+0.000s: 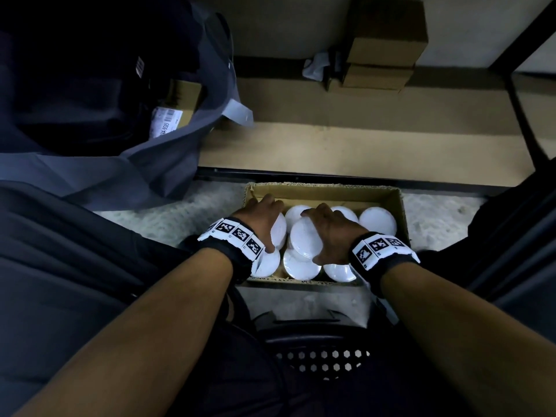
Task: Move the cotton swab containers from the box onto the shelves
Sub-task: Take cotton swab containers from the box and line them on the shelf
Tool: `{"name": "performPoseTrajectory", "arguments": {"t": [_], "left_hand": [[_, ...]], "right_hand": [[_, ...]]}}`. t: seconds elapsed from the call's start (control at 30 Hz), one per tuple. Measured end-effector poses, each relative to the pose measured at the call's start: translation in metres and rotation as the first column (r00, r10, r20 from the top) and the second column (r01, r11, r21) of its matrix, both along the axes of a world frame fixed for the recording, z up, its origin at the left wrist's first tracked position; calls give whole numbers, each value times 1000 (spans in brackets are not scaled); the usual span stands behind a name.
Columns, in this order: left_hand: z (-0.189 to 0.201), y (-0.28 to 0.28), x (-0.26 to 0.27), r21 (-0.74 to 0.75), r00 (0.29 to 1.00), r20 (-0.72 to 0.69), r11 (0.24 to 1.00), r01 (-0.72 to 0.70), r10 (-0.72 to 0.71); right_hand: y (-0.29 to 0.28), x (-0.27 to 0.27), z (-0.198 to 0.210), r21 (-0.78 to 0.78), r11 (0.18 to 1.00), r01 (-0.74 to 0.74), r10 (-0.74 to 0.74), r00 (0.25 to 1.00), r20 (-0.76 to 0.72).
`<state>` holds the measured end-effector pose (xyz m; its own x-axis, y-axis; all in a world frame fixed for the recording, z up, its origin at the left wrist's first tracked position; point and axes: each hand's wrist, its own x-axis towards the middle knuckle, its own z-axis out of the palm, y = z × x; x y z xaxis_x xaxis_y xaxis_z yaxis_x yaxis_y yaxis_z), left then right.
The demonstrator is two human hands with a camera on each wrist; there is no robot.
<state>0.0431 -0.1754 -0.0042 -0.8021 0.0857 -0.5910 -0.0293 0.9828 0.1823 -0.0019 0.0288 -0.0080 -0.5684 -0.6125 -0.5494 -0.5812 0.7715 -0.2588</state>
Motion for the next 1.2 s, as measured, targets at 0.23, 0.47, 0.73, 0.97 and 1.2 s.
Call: {"name": "performPoseTrajectory", "arguments": {"t": [0.23,0.47,0.73,0.97,1.2], "left_hand": [[22,-2,-17,38,995,-98,999,-18,21],[61,1,-40,16,979,-202,999,37,-33],[124,-5,-69,-69,957,-257,990,120,-134],[190,-9,-80,-89,934,-317,985,145,-166],[249,-15,-69,-47,886,-436,988,149,-154]], "right_hand": [[5,-19,15,-48,991,125,-123,991,43],[1,-33,43,-144,984,108,-122,989,-88],[2,-52,100,-221,969,107,-133,985,-106],[10,-64,171,-304,951,53,-115,975,-191],[21,-64,231,-403,914,34,-178,928,-327]]}}
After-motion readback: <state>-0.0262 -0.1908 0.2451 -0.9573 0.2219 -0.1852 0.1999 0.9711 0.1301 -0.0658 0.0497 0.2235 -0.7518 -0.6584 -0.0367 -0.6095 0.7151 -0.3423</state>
